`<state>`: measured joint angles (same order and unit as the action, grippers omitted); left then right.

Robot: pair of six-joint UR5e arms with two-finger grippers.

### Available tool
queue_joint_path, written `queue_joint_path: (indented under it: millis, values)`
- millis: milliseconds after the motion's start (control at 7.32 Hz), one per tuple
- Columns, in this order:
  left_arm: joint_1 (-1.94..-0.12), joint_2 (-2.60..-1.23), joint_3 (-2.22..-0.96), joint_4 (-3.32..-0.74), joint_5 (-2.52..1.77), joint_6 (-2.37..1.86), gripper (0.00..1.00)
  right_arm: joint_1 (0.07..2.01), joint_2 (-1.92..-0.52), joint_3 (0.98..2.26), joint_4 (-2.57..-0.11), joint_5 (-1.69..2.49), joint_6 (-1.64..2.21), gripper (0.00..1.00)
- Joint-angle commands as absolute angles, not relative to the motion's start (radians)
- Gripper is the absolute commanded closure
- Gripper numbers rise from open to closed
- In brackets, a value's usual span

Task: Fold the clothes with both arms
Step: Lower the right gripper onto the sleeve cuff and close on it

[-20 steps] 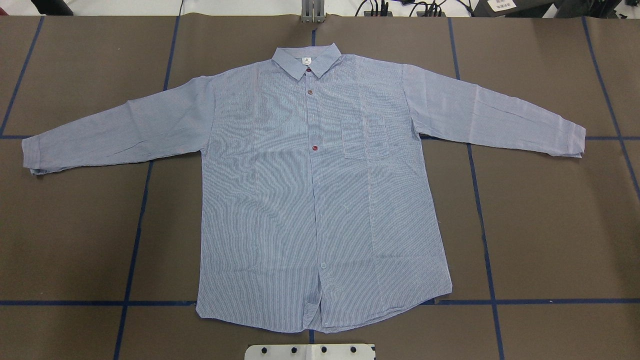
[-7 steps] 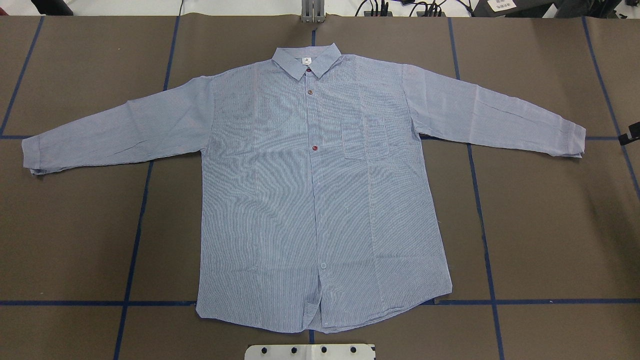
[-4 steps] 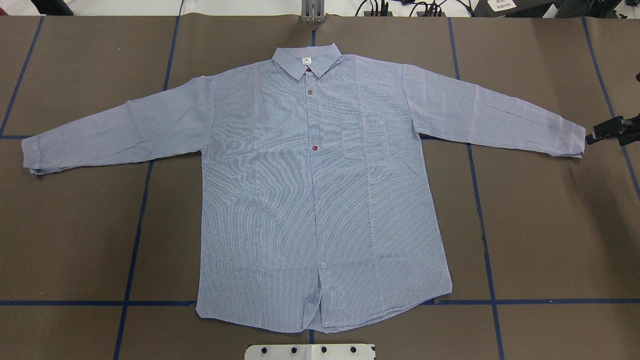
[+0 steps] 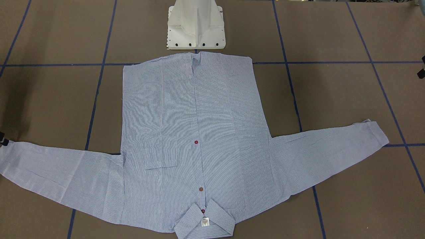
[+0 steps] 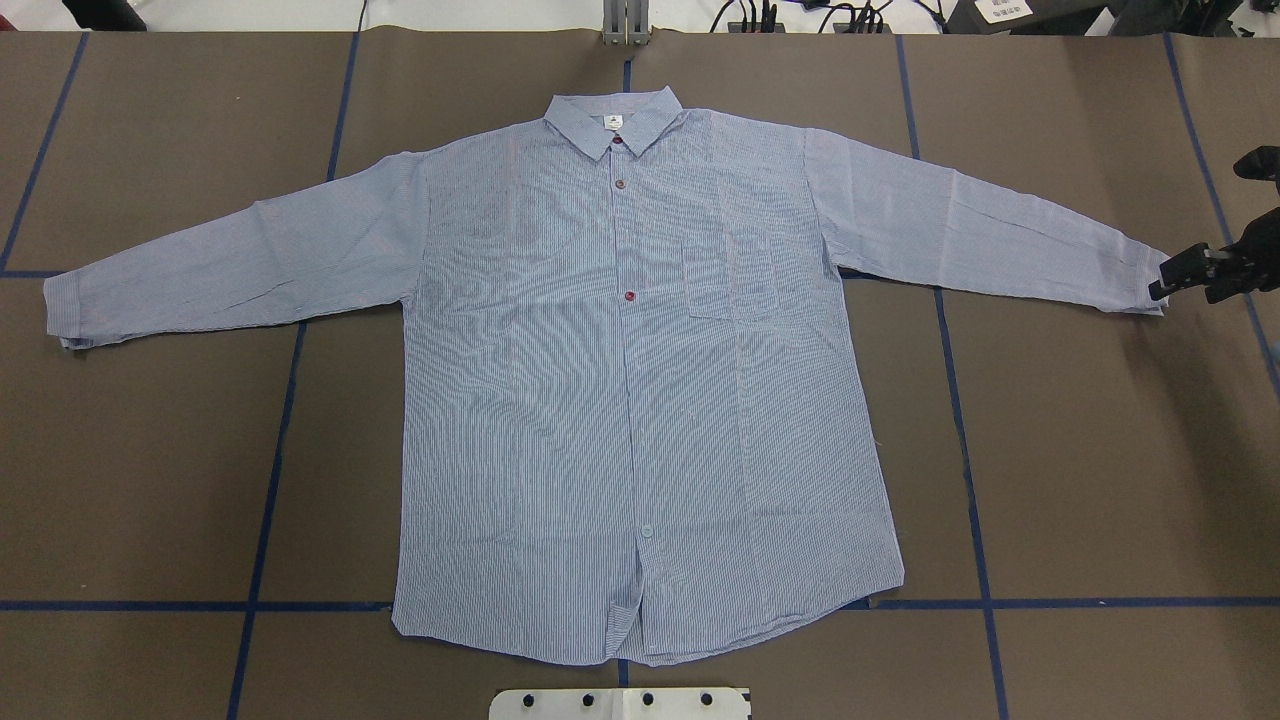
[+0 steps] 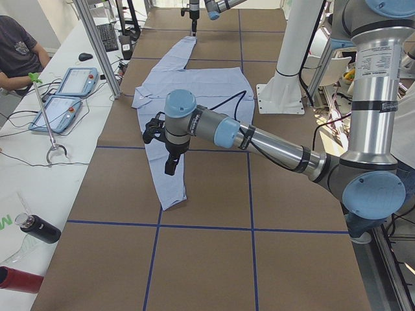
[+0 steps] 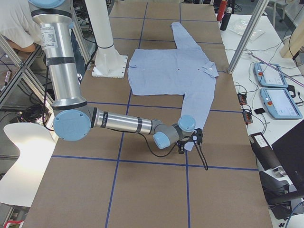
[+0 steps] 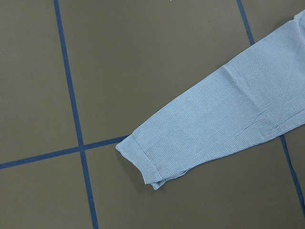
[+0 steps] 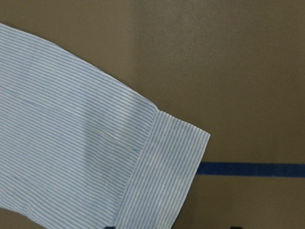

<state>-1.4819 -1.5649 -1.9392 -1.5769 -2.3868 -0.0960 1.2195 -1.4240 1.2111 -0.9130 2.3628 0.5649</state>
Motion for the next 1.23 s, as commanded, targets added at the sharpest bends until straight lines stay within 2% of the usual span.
queue_joint_path:
  millis: [0, 410, 547, 684, 1094]
  values:
    - [-1.482, -1.568, -1.937, -1.577, -2.387, -0.097, 0.00, 1.195, -1.407, 1.209, -0.940, 2.339, 0.568, 0.24]
    - [-1.482, -1.572, -1.939, -1.577, -2.387, -0.097, 0.00, 1.195, -1.411, 1.209, -0.943, 2.341, 0.568, 0.27]
    - [-1.482, -1.574, -1.937, -1.577, -2.387, -0.097, 0.00, 1.195, -1.414, 1.209, -0.943, 2.341, 0.568, 0.37]
    - [-1.482, -1.574, -1.937, -1.577, -2.387, -0.097, 0.00, 1.196, -1.416, 1.209, -0.943, 2.341, 0.568, 0.52]
    - [-1.482, -1.575, -1.937, -1.577, -2.388, -0.098, 0.00, 1.197, -1.416, 1.209, -0.962, 2.339, 0.568, 0.65]
